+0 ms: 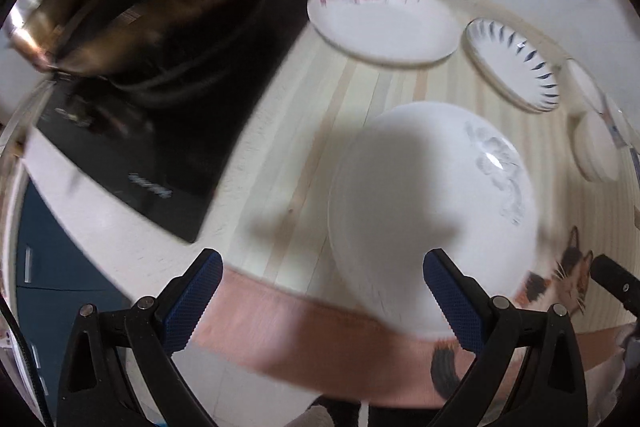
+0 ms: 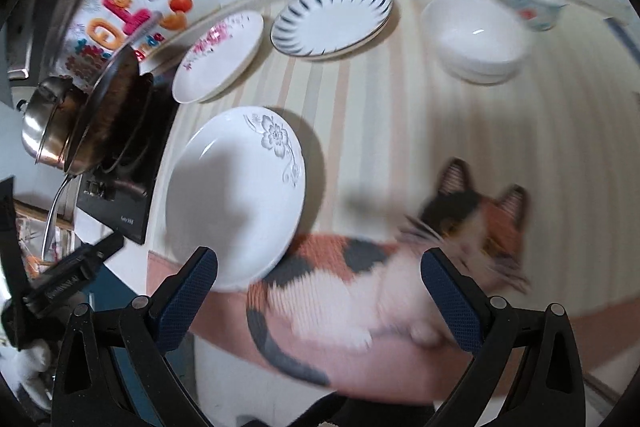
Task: Organize plates and bowls
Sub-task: 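Grasp the rim of the grey-flower white plate with both grippers, then lift the grey-flower plate with both grippers toward the pink-rose plate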
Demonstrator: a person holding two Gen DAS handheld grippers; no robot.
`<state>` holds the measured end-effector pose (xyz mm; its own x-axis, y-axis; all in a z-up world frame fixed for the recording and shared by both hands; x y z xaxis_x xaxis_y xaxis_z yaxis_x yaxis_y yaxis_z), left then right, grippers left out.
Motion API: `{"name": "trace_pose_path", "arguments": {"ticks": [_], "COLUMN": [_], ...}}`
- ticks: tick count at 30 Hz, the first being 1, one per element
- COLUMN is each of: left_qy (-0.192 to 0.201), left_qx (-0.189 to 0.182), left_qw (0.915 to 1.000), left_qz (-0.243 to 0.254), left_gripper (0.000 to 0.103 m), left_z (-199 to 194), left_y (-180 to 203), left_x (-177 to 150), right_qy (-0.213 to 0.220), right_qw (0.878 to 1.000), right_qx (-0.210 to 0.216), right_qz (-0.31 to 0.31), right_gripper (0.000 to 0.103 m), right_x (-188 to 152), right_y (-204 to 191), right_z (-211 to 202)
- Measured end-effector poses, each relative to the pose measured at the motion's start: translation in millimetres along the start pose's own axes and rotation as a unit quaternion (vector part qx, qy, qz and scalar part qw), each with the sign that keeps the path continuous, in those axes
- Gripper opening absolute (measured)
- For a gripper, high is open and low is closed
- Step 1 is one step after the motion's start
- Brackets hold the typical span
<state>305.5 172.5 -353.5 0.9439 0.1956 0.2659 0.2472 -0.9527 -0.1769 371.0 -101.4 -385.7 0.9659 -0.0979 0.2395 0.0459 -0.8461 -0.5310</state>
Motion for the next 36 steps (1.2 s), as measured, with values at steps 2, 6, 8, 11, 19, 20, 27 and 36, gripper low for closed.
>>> {"name": "trace_pose_path", "arguments": {"ticks": [2,6,8,11,19,20,27,36], "left_qy": [-0.018,-0.043,-0.057,-0.062,-0.041,-0.040,-0.027,0.004], "left_qx": [-0.013,-0.041,-0.053,-0.071,-0.078,-0.079,-0.083,-0.099], "left_qw": [0.9998,0.9982,0.9969,0.9955,0.9958,0.9958,0.9957,0.9931], "left_qz": [0.000,0.009,0.011,0.013,0.022,0.022,0.032,0.062], "left_gripper": [0.102,0.085,0.069,0.052,0.038,0.038,0.038,0.038], "left_z": [23,51,62,67,56,55,48,6], "left_y": [4,13,16,19,24,24,35,68], "left_x": [10,22,25,24,19,17,24,13], "right_qy": [-0.017,-0.043,-0.056,-0.069,-0.071,-0.071,-0.069,-0.043], "right_qw": [1.000,0.998,0.997,0.994,0.994,0.994,0.994,0.996], "right_qx": [0.019,0.048,0.060,0.081,0.088,0.084,0.084,0.080], "right_qz": [0.010,0.010,0.012,0.023,0.010,0.006,0.012,0.022], "right_gripper": [0.103,0.093,0.078,0.050,0.020,0.020,0.020,0.020], "right_x": [15,37,41,44,46,45,38,32], "right_y": [4,6,6,8,0,1,14,41], "right_z": [26,73,87,103,121,120,103,51]}}
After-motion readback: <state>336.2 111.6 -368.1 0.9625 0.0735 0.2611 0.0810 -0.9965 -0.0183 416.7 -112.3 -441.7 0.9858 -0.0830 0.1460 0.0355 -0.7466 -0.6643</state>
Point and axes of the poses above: each gripper's, at about its wrist camera, not at the fingertips, and z roughly the way its jaws point, y to its right, x to its top, the point moved 3 cm from there along z, roughly the way its jaws point, and after that the axes turned 10 degrees about x, right-handed, at the moved point
